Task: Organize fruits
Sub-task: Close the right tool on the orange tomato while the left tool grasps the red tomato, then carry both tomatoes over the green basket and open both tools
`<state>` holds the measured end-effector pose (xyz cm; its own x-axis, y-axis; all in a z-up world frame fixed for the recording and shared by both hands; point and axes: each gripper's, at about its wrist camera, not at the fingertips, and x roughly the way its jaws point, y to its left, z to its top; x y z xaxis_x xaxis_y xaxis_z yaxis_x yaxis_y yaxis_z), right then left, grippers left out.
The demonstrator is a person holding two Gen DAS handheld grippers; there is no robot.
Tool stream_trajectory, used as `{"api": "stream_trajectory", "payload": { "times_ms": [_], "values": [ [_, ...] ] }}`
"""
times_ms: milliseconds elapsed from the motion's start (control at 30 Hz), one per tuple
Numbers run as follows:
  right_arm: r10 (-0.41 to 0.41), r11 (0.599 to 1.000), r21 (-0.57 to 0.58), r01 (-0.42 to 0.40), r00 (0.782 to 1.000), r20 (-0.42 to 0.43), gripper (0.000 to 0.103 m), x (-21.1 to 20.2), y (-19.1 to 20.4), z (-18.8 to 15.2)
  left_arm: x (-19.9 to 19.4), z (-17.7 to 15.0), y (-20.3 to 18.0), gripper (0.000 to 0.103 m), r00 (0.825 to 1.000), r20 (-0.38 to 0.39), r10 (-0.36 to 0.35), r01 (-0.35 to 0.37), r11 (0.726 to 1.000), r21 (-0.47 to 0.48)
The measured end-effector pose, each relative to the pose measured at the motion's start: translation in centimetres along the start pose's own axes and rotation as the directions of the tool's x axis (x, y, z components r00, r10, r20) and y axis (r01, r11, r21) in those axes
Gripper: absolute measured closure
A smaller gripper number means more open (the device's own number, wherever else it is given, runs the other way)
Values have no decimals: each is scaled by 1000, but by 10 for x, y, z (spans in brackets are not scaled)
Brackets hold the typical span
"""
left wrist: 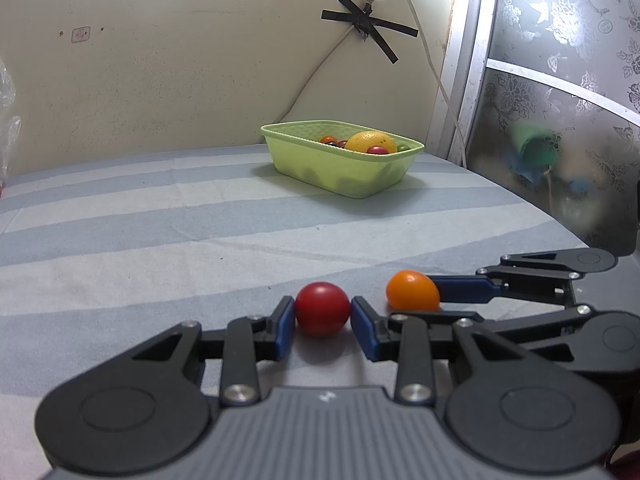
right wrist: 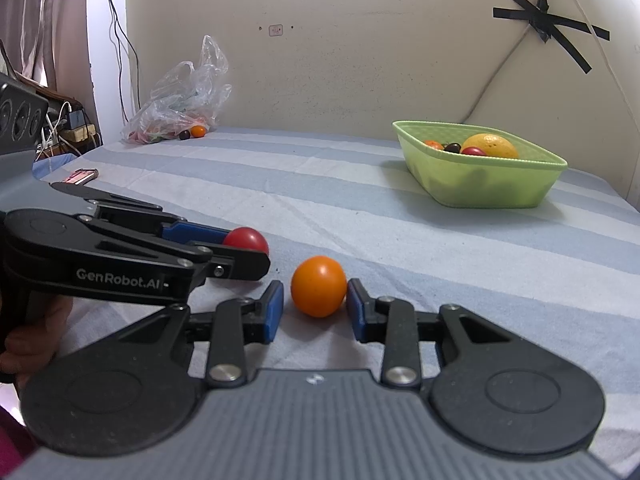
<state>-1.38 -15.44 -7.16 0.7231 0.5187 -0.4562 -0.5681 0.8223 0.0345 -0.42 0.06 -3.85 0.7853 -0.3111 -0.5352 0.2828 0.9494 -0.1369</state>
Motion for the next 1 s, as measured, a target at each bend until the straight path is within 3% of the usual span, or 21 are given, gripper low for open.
{"api": "stream_trajectory", "payload": {
  "times_ms": [333, 600, 800, 1000],
  "values": [
    [-8, 1000, 6, 8, 1000, 5, 71, 0, 1, -1, 0, 0, 1, 72, 1000, 1, -2, 2, 1000, -4],
    [4, 998, 67, -7, 999, 50, 71, -6, -8, 3, 2, 19, 11, 72, 998, 9, -56, 57, 996, -69],
    [-36, 998, 57, 29, 991, 125, 71, -7, -22, 21, 23, 68, 11, 72, 996, 20, -90, 90, 995, -31],
    [-102, 993, 75, 88, 973, 206, 71, 11, -60, 56, 77, 142, 0, 72, 994, 52, -101, 99, 994, 35]
  ]
}}
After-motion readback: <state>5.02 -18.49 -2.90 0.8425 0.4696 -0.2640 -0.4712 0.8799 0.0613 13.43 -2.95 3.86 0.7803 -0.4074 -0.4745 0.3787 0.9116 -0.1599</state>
